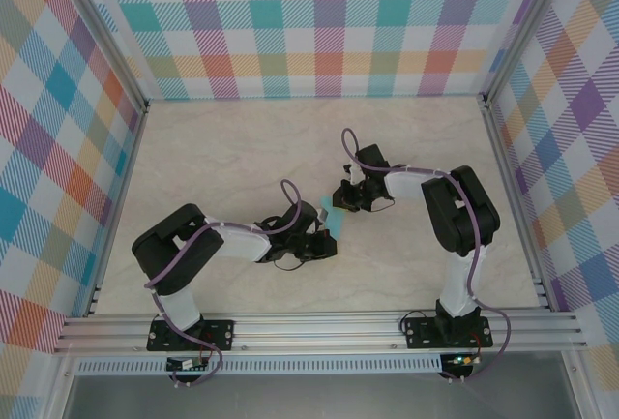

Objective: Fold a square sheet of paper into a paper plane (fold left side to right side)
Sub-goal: Fold the wing for the fifth time at the center of the table.

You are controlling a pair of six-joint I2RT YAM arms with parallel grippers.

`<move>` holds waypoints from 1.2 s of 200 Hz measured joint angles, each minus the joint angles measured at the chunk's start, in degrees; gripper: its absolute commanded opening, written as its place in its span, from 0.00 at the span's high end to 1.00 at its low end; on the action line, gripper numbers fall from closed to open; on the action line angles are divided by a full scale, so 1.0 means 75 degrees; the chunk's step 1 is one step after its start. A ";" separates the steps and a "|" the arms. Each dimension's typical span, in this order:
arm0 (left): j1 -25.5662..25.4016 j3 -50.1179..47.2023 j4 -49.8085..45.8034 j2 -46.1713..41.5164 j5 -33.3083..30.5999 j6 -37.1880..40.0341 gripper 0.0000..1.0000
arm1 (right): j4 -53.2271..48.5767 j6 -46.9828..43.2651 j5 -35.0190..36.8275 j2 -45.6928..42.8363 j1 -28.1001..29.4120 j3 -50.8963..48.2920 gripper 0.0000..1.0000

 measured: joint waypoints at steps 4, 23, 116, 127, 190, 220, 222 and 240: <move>0.0000 0.0000 0.0003 0.0003 0.0009 0.0000 0.92 | -0.0006 0.0000 0.0000 0.0000 0.0000 0.0000 0.89; -0.0003 0.0000 0.0026 0.0015 0.0035 0.0000 0.92 | -0.0044 0.0000 0.0000 0.0017 0.0000 0.0032 0.89; -0.0093 0.0015 0.0338 0.0204 0.0064 -0.0114 0.91 | -0.0140 -0.0020 -0.0032 0.0055 0.0000 0.0099 0.89; -0.0111 0.0015 0.0391 0.0227 0.0064 -0.0143 0.91 | -0.0154 -0.0020 -0.0029 0.0058 0.0000 0.0108 0.89; -0.0720 -0.0020 0.0481 0.0233 -0.0087 -0.0204 0.94 | -0.0332 -0.0020 -0.0026 0.0099 0.0000 0.0213 0.90; -0.1067 -0.0195 0.0536 0.0122 -0.0093 -0.0361 0.94 | -0.0356 -0.0020 -0.0023 0.0105 0.0000 0.0227 0.90; -0.1081 -0.0221 0.0542 0.0105 -0.0076 -0.0376 0.95 | -0.0356 -0.0020 -0.0023 0.0105 0.0000 0.0227 0.90; -0.1139 -0.0393 0.0525 -0.0076 -0.0096 -0.0455 0.95 | -0.0361 -0.0020 -0.0023 0.0105 0.0000 0.0233 0.90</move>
